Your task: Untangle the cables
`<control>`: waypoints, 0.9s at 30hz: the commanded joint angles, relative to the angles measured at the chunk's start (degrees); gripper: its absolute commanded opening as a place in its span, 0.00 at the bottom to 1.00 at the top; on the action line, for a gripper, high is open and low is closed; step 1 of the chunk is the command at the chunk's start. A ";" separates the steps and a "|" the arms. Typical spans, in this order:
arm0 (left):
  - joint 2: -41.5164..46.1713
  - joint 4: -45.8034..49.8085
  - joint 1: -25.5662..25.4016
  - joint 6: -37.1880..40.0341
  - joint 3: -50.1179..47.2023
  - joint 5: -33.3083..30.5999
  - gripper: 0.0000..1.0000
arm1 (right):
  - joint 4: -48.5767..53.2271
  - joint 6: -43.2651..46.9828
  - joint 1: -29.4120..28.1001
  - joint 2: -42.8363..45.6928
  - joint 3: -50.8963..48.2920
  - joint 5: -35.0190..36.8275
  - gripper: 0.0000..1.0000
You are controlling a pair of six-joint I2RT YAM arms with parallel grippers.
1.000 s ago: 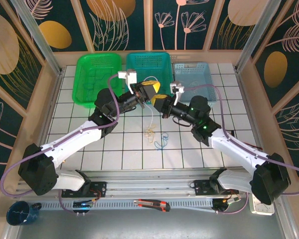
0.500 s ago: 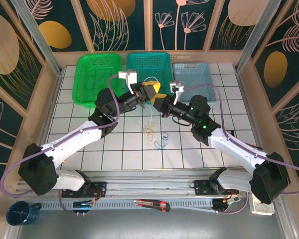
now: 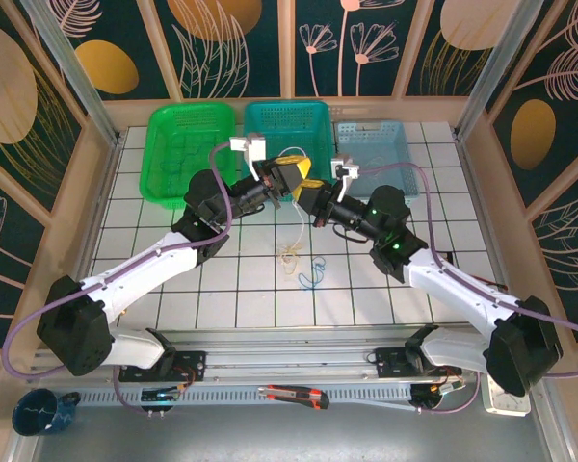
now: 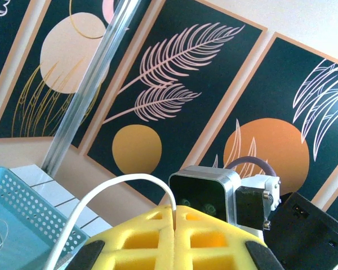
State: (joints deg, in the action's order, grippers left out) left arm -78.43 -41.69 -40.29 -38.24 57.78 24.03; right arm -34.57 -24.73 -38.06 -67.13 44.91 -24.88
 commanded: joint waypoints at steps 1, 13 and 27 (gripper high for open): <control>-0.04 -1.90 -0.17 -1.19 1.72 1.87 0.00 | -2.17 -0.04 -0.30 -0.56 -0.08 2.13 0.00; 5.44 -2.34 -0.16 1.81 -7.39 4.12 0.96 | 4.53 -0.69 6.40 1.92 3.38 6.60 0.00; 15.26 5.29 -0.22 10.55 -30.29 -8.33 0.99 | 8.03 -2.31 6.38 2.46 9.12 2.88 0.00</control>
State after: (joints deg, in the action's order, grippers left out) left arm -62.57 -38.26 -40.29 -31.38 29.28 18.96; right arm -26.48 -25.69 -31.64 -66.24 51.53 -20.16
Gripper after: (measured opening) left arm 0.987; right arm 0.051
